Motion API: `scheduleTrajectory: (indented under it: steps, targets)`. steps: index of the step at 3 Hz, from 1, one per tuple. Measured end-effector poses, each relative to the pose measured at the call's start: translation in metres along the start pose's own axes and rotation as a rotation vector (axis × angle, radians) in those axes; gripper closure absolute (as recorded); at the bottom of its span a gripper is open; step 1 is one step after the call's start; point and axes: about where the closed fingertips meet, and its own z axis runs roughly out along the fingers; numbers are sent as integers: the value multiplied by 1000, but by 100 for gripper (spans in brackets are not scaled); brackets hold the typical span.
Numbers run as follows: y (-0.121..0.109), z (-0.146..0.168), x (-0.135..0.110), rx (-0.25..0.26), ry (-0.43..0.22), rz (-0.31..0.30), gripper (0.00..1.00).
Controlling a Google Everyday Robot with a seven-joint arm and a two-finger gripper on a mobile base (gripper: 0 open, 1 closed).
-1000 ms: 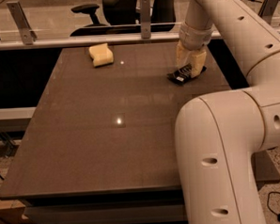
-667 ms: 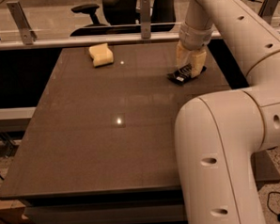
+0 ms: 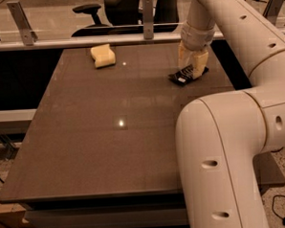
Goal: Move rxbar chocolate near sponge
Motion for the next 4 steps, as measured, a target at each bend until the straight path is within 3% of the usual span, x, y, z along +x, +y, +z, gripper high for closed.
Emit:
scheduleTrajectory:
  steps: [2, 4]
  targets:
    - [-9, 2, 3, 28, 13, 0, 100]
    - [-9, -45, -25, 24, 112, 27, 100]
